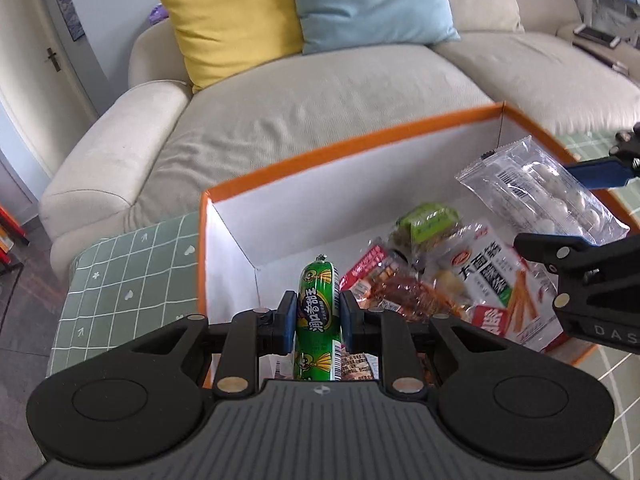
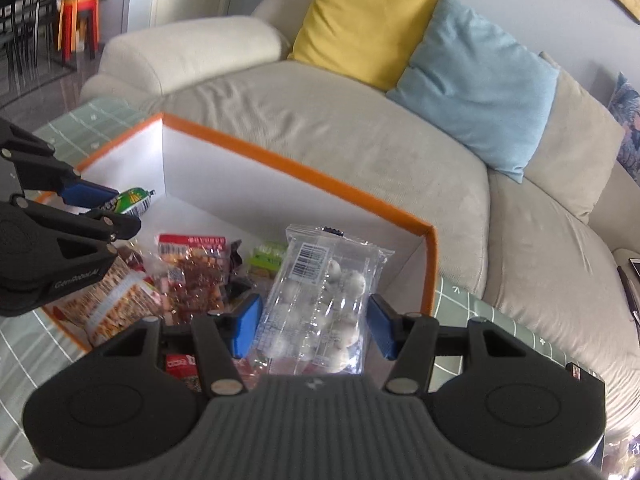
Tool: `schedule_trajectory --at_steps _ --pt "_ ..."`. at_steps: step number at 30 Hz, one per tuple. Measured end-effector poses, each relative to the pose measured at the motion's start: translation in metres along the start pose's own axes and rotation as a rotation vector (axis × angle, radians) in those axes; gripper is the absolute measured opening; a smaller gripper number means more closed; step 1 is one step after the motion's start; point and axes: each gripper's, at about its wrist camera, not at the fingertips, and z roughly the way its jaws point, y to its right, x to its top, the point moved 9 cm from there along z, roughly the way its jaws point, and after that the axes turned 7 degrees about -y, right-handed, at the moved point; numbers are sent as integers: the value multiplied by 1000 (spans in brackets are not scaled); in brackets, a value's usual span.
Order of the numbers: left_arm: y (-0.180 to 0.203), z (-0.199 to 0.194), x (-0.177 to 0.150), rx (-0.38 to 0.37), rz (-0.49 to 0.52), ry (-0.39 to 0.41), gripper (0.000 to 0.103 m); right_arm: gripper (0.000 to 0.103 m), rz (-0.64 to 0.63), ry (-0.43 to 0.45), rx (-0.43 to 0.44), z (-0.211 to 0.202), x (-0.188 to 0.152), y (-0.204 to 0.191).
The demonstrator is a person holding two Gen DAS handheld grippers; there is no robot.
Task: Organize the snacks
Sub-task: 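Lower both snacks into the orange box and open both tools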
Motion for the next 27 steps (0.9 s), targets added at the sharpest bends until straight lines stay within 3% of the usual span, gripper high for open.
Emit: schedule_trajectory --at_steps 10,16,21,27 --pt "10 18 -1 49 94 -52 24 56 -44 -119 19 35 -13 -15" --pt "8 23 2 75 116 -89 25 57 4 -174 51 44 -16 -15" --pt "3 17 7 112 128 -50 33 59 13 -184 39 42 -19 -12" --pt "1 0 14 153 165 -17 56 67 -16 -153 -16 28 -12 -8"
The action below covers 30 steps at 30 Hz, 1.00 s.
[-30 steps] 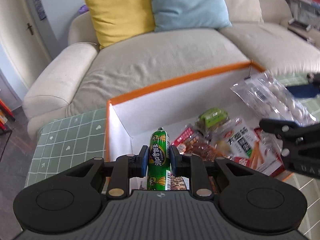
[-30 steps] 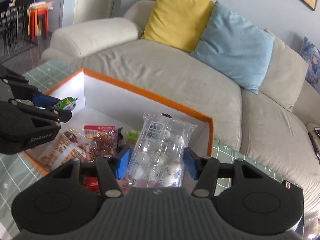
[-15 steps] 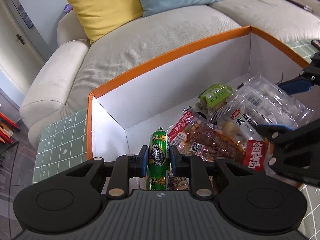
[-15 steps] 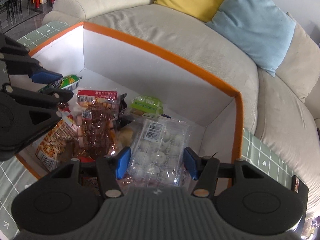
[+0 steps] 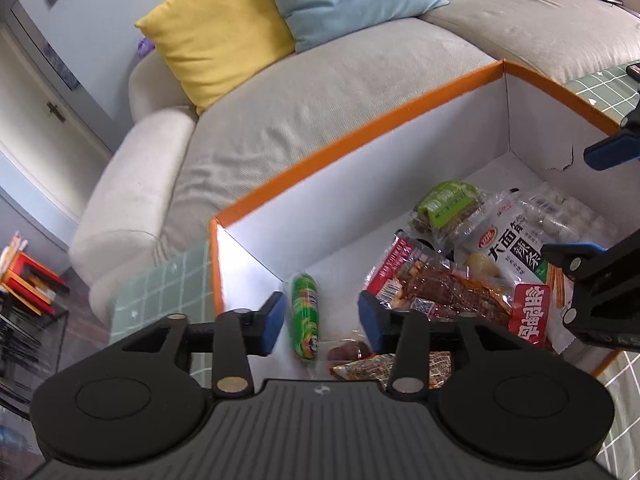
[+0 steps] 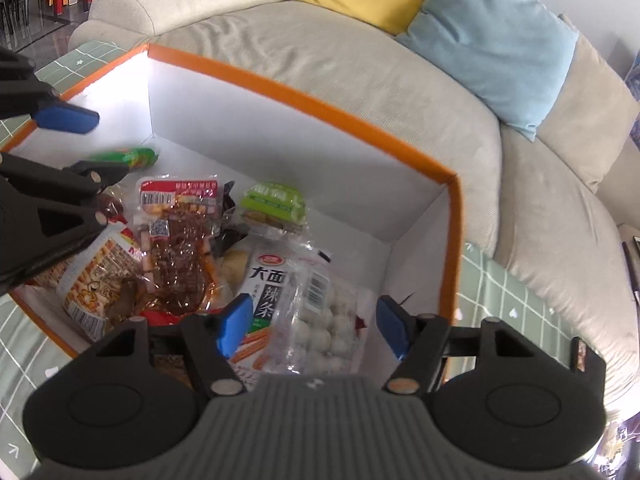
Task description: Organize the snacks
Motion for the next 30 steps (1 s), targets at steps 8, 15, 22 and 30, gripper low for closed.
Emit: schedule_trajectory --at_steps 8,15,22,30 --pt "-25 -46 6 27 -72 62 71 80 5 71 0 -48 5 8" --pt "-54 -122 7 37 -207 229 76 94 126 231 45 -118 1 24" --pt "-71 -188 -8 73 -294 387 87 97 201 403 73 -194 -22 23" --pt "-67 -222 -49 66 -385 430 97 99 262 529 86 -252 -74 5"
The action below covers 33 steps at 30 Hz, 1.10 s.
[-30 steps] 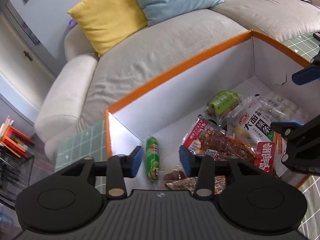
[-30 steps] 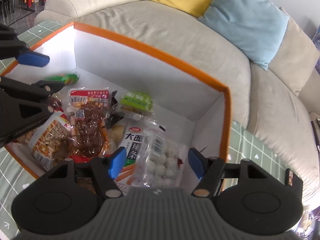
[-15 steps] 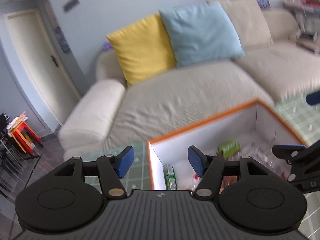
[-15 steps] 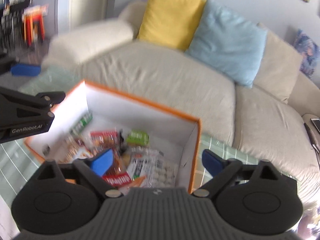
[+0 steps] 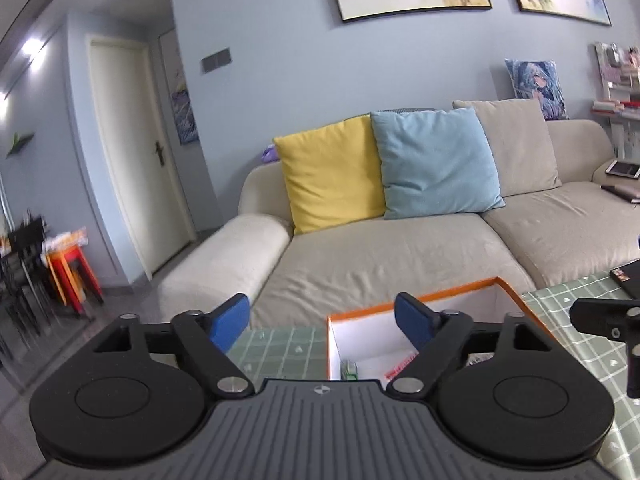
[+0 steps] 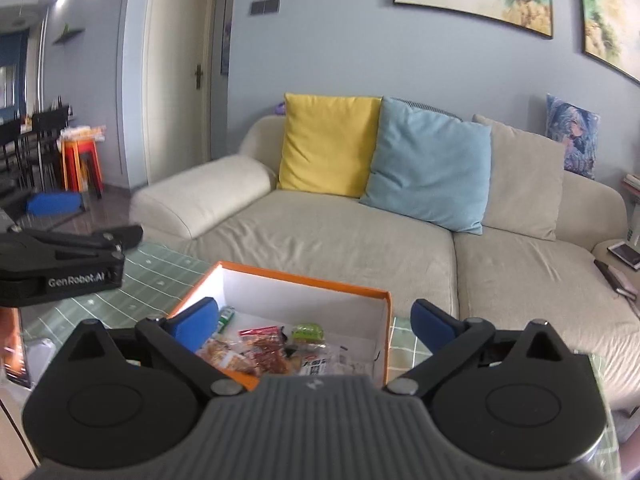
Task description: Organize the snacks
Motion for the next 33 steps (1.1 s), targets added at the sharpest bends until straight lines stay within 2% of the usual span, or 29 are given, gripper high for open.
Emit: schedule_trajectory --at_steps 8,16,26,33 --pt "2 -20 -60 -21 -38 -73 97 99 84 0 -38 -45 -59 -18" --pt "13 -29 -106 -12 -50 -151 97 99 107 -7 -102 -49 -103 -29" --pt "30 -21 -135 -45 -24 -210 97 99 175 -44 -113 -28 -142 -23" --pt "30 -21 -143 -51 -33 -237 97 99 179 -64 -119 -22 -153 -22"
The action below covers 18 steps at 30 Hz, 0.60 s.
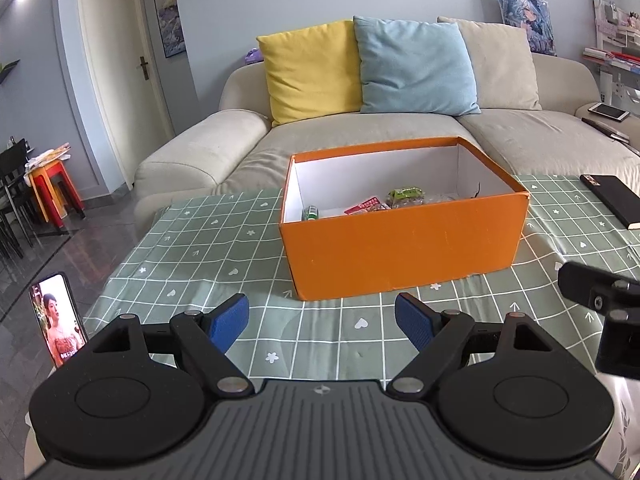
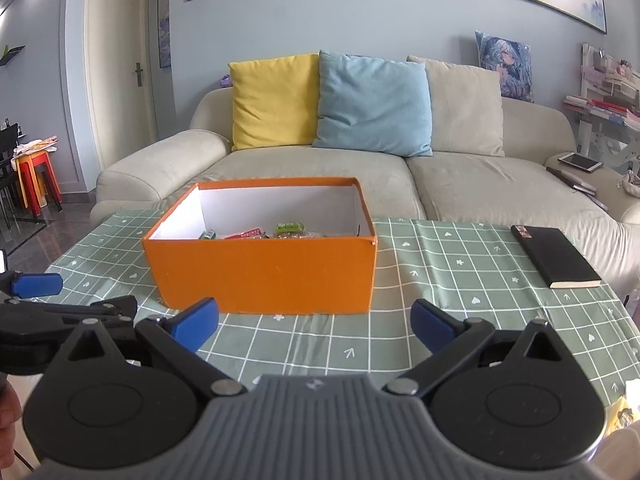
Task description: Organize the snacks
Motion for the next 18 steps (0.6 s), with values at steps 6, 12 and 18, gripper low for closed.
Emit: schedule_trajectory --at_steps 6,12,18 --pt "1 0 -1 -2 -3 -2 97 99 -30 16 3 -3 -1 -5" --pt "2 0 0 -7 -6 -7 97 99 -41 31 5 -6 1 -5" --pt "4 -1 0 -13 -6 -5 97 99 -34 28 5 -5 1 -3"
